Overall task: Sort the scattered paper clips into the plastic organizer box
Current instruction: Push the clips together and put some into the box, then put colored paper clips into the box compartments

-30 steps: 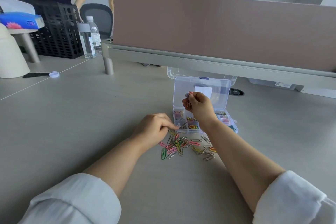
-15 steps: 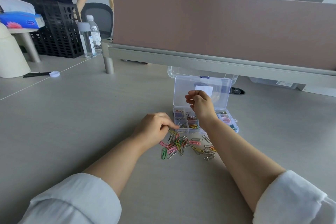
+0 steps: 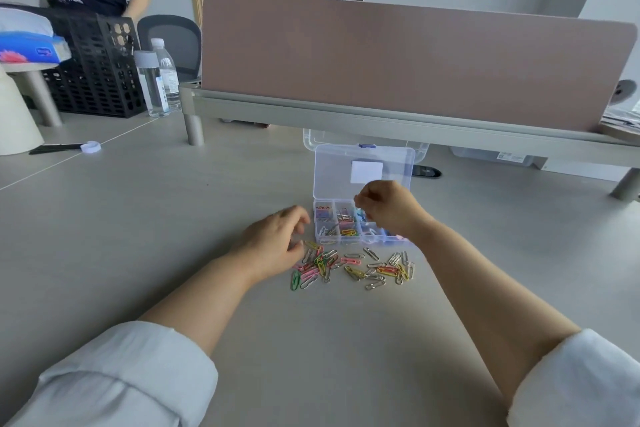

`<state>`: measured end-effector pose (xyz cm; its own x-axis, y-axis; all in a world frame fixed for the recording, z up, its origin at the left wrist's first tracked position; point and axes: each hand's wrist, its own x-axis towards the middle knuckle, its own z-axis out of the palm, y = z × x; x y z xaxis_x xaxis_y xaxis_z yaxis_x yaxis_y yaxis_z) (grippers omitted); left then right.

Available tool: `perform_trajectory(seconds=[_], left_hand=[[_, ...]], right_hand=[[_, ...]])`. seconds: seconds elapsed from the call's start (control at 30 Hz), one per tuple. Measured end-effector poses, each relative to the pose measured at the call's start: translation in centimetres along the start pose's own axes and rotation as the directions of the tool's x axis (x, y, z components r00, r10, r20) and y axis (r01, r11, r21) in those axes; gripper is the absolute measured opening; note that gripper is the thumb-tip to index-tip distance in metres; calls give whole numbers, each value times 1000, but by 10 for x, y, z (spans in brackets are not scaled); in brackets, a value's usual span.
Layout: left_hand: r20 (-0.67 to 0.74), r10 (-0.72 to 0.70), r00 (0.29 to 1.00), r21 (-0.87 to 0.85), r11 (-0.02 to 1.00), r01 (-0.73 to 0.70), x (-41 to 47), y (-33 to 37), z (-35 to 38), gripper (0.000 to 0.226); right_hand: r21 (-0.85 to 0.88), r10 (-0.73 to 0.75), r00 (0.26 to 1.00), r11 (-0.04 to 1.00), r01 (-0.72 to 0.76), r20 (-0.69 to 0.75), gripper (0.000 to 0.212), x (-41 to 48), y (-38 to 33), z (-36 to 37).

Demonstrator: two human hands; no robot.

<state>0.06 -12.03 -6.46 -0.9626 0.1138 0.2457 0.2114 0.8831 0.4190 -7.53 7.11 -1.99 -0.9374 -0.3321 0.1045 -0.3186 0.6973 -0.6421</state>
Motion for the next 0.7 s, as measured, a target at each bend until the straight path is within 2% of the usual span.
perform_trajectory(seconds=[0.07, 0.17, 0.2, 0.27, 0.33, 0.47, 0.53, 0.6, 0.67, 0.7], left_hand=[[38, -47, 998, 129, 991, 41, -3, 3, -1, 25], [73, -113, 991, 171, 980, 99, -9, 8, 1, 26], [71, -123, 990, 157, 981, 111, -11, 10, 2, 27], [57, -123, 991, 102, 988, 117, -14, 14, 4, 28], [50, -109, 993, 26, 994, 107, -16, 19, 7, 30], [76, -53, 996, -98, 993, 60, -18, 30, 11, 34], [54, -49, 997, -115, 992, 55, -19, 29, 7, 33], [25, -74, 997, -52, 996, 76, -18, 21, 2, 31], [62, -126, 990, 85, 989, 121, -18, 15, -4, 29], [101, -154, 983, 159, 978, 137, -19, 15, -6, 30]], right_hand=[[-255, 100, 987, 965, -66, 123, 28, -14, 8, -12], [-446, 308, 932, 873, -197, 192, 27, -36, 20, -28], [-476, 332, 925, 853, -212, 185, 27, -42, 23, -29], [-521, 292, 942, 837, -167, 166, 26, -51, 26, -26], [-503, 210, 963, 858, -99, 168, 27, -58, 23, -17], [-213, 62, 962, 977, -4, 266, 28, -65, 8, -2], [-202, 13, 968, 979, 39, 251, 32, -65, 6, -4], [-291, 16, 971, 955, 56, 239, 29, -65, 11, -14], [-351, 108, 935, 936, 18, 337, 29, -66, 18, -27], [-354, 170, 894, 935, -13, 415, 31, -67, 21, -31]])
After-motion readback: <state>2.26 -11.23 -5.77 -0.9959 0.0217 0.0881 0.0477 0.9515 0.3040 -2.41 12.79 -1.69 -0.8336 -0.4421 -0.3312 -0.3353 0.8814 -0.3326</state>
